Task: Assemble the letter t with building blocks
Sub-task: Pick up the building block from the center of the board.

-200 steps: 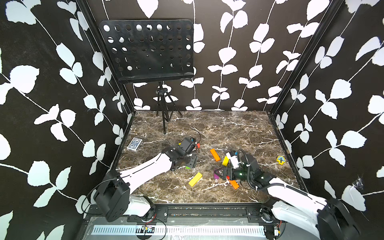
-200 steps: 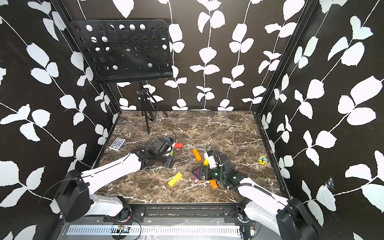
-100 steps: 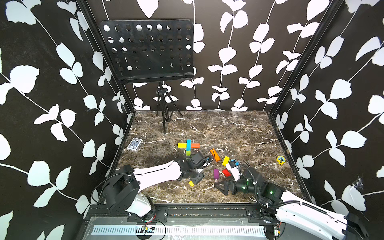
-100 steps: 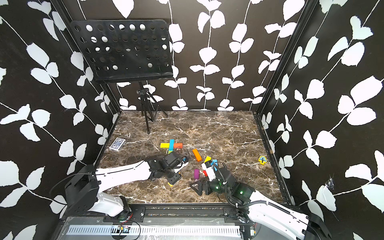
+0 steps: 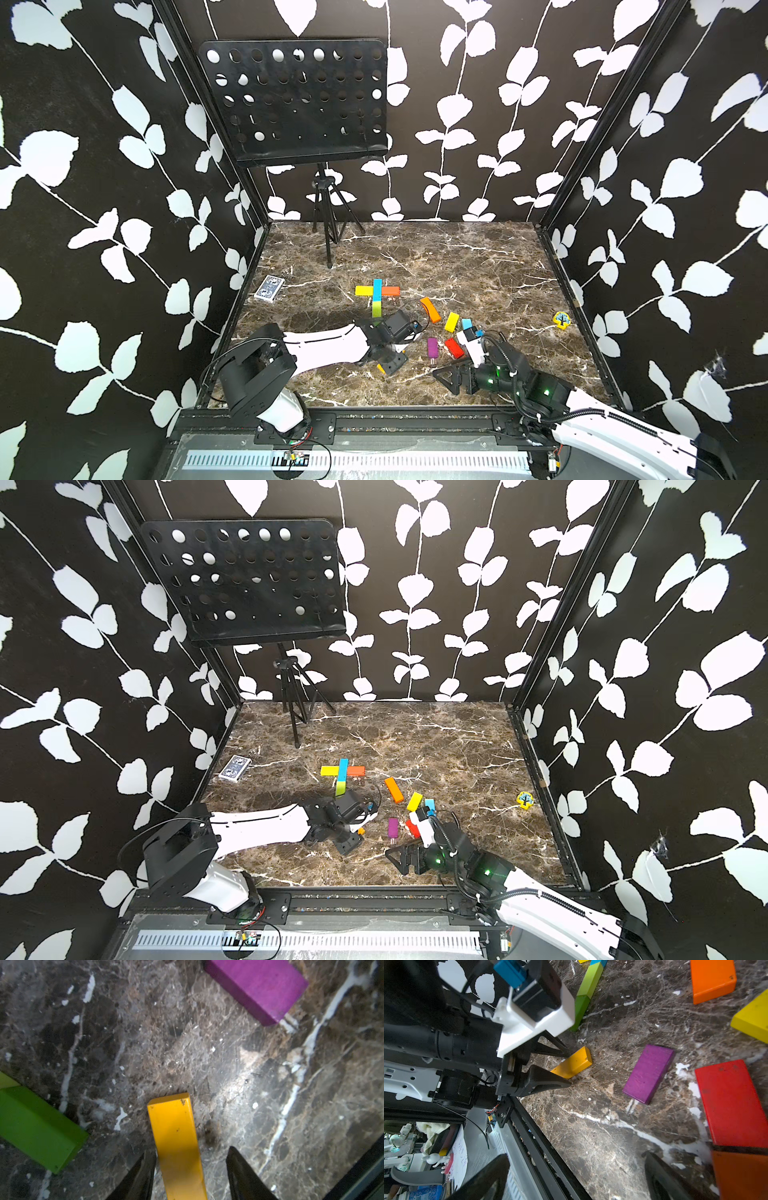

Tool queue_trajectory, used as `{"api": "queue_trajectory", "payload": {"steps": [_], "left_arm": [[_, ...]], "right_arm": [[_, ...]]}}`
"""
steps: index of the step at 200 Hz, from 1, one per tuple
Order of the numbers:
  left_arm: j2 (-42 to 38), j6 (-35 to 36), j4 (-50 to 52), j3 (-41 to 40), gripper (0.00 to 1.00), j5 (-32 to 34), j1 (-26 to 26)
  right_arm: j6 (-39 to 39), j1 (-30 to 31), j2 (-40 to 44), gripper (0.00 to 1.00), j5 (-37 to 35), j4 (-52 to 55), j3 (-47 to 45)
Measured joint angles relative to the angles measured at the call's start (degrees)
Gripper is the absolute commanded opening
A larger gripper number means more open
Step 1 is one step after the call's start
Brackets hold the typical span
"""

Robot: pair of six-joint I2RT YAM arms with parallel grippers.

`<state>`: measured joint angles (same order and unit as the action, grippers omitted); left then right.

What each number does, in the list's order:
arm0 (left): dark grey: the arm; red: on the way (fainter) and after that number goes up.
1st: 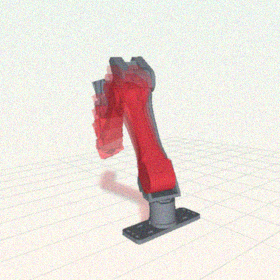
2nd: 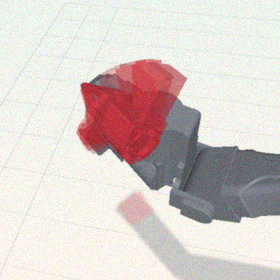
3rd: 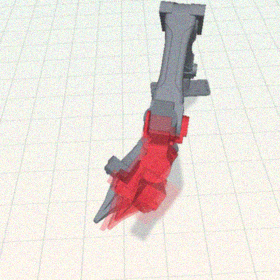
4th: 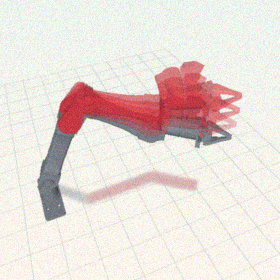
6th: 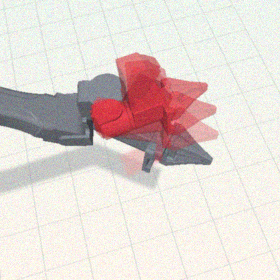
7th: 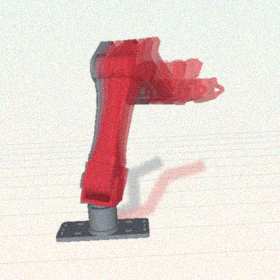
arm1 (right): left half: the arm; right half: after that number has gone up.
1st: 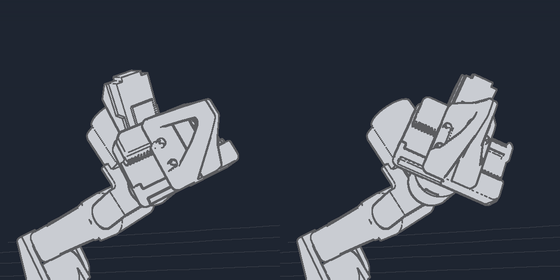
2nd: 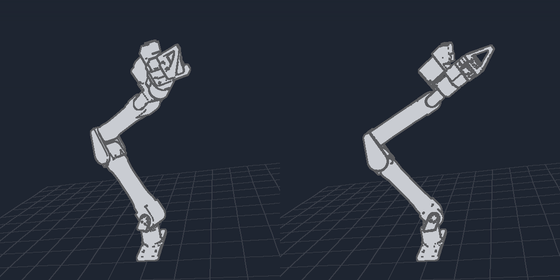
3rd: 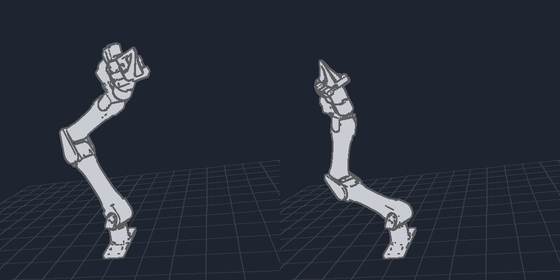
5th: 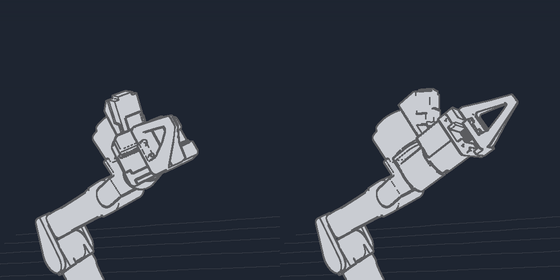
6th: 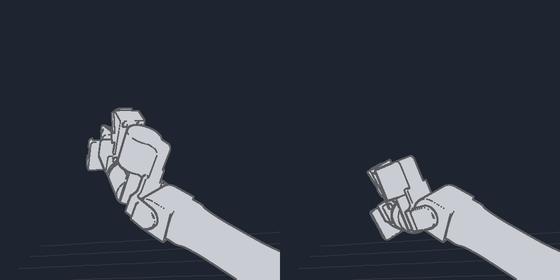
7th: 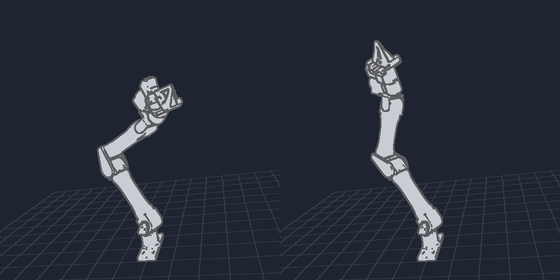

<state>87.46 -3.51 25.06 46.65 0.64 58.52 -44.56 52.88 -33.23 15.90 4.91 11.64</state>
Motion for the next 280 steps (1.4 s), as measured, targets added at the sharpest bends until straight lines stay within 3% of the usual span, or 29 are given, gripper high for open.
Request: {"api": "queue_trajectory", "payload": {"steps": [97, 180, 280], "left_arm": [[1.1, -1.6, -1.6, -1.7, 0.49, -0.2, 0.0], [1.9, -3.5, -2.2, -1.3, 0.29, 0.3, 0.0], [-1.4, -1.7, 0.3, -0.9, 0.26, 2.3, 0.0]], "right_arm": [[0.0, 0.0, -0.1, 0.99, -0.1, 0.3, 0.0], [0.0, 0.0, -0.4, 0.99, -0.5, 0.3, 0.0], [2.4, -0.2, -0.3, 0.99, -2.1, 6.6, 5.5]]}}
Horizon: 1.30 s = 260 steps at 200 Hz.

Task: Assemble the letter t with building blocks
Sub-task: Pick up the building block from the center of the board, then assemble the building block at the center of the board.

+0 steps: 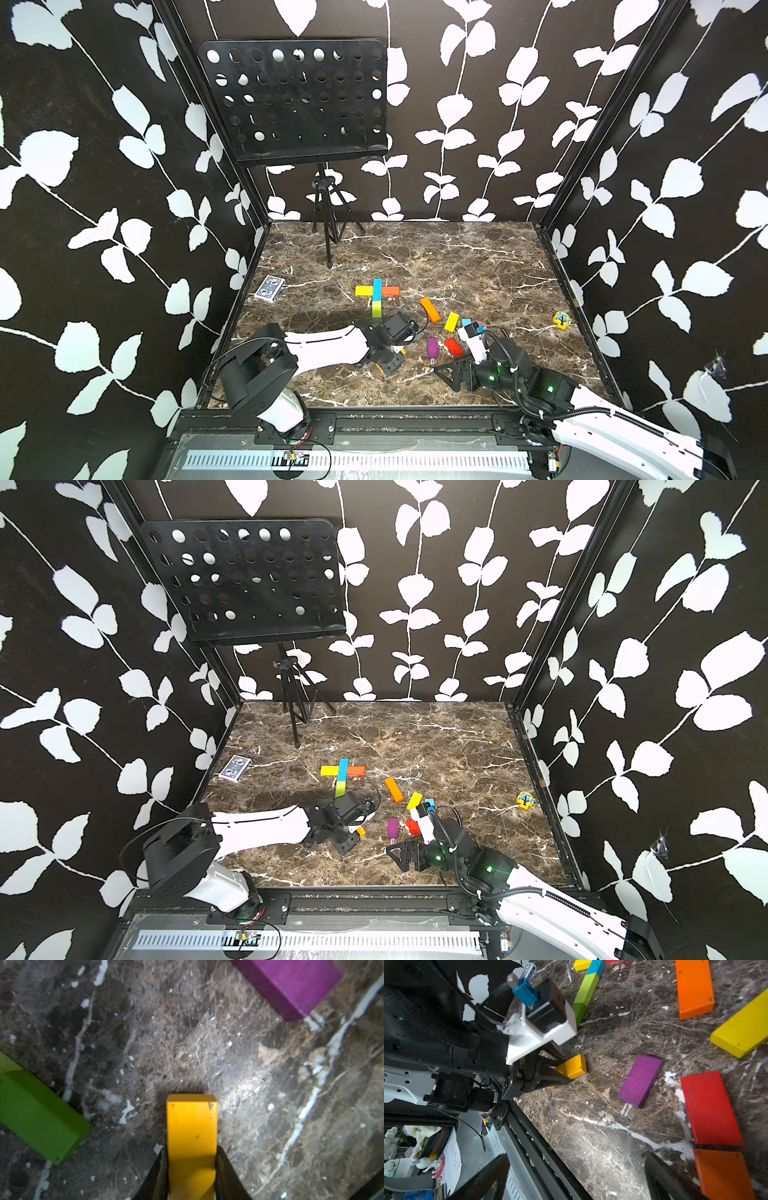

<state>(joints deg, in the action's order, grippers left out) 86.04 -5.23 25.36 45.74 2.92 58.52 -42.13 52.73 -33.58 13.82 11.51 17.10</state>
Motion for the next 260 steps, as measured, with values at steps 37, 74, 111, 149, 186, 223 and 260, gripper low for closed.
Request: {"api": "queue_trajectory", "payload": {"steps": [37, 74, 111, 149, 186, 223, 260], "left_arm": [[-2.3, 4.8, 1.9, 3.2, 0.26, 0.2, 0.0], [-2.9, 11.3, 1.6, 6.1, 0.26, 0.1, 0.0], [-1.4, 17.9, 2.9, 10.5, 0.27, 0.3, 0.0], [2.5, 24.3, 5.3, 18.3, 0.29, -1.4, -1.6], [5.9, 30.3, 6.2, 21.2, 0.29, -3.5, -4.4], [9.3, 36.2, 6.2, 21.1, 0.28, -4.3, -5.1], [10.1, 40.7, 4.1, 18.2, 0.28, -3.8, -5.3]], "right_arm": [[1.7, -2.4, -0.8, 0.99, 0.6, 2.1, 2.7], [3.9, -8.4, -2.0, 0.99, 3.6, 3.7, 6.2], [5.8, -13.0, -4.7, 0.99, 6.6, 4.6, 10.2], [7.5, -16.6, -7.6, 0.99, 9.0, 4.7, 12.9], [9.4, -22.7, -10.3, 0.99, 12.7, 4.4, 14.3], [10.4, -29.9, -12.5, 0.99, 17.0, 2.9, 14.5], [10.4, -34.1, -14.7, 0.99, 20.5, -1.1, 12.1]]}}
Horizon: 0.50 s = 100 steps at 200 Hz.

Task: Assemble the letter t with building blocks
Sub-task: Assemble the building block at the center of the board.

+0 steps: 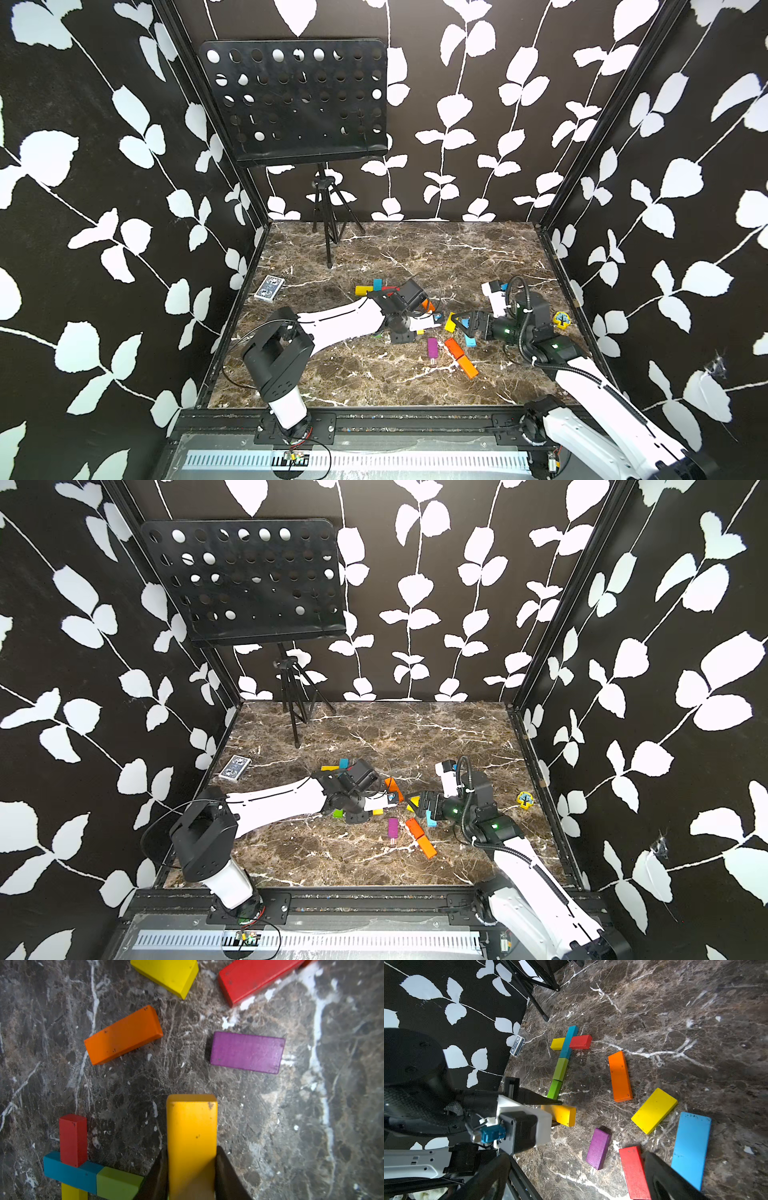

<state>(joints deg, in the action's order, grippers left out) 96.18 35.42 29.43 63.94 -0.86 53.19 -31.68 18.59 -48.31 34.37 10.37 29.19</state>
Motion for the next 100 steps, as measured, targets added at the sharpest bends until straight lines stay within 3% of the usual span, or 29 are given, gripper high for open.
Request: {"api": "queue_trajectory", "payload": {"steps": [100], "left_arm": [[3.1, 5.5, -3.9, -2.3, 0.28, -0.9, -4.5]], "right_arm": [[0.4, -2.5, -7.3, 0.99, 4.6, -6.0, -1.9]]}}
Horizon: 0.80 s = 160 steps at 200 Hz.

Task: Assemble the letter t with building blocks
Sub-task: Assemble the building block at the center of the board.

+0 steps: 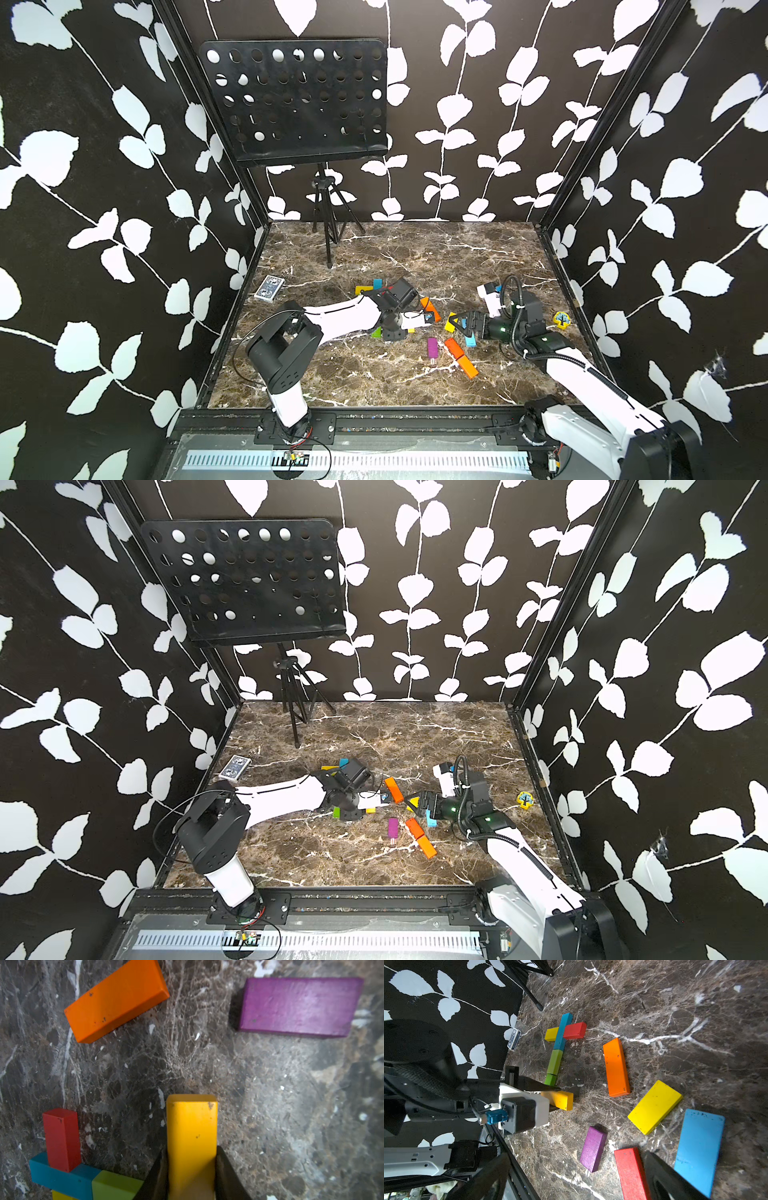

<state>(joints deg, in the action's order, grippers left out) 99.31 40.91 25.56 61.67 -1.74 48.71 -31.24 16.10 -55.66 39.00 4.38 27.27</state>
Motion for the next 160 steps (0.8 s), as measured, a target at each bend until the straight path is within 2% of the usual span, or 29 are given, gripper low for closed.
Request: {"api": "queue_trajectory", "payload": {"steps": [160], "left_arm": [[3.1, 1.4, 0.2, 0.1, 0.27, -3.6, -1.3]], "right_arm": [[0.0, -1.2, -1.9, 0.99, 2.1, -2.2, 0.0]]}}
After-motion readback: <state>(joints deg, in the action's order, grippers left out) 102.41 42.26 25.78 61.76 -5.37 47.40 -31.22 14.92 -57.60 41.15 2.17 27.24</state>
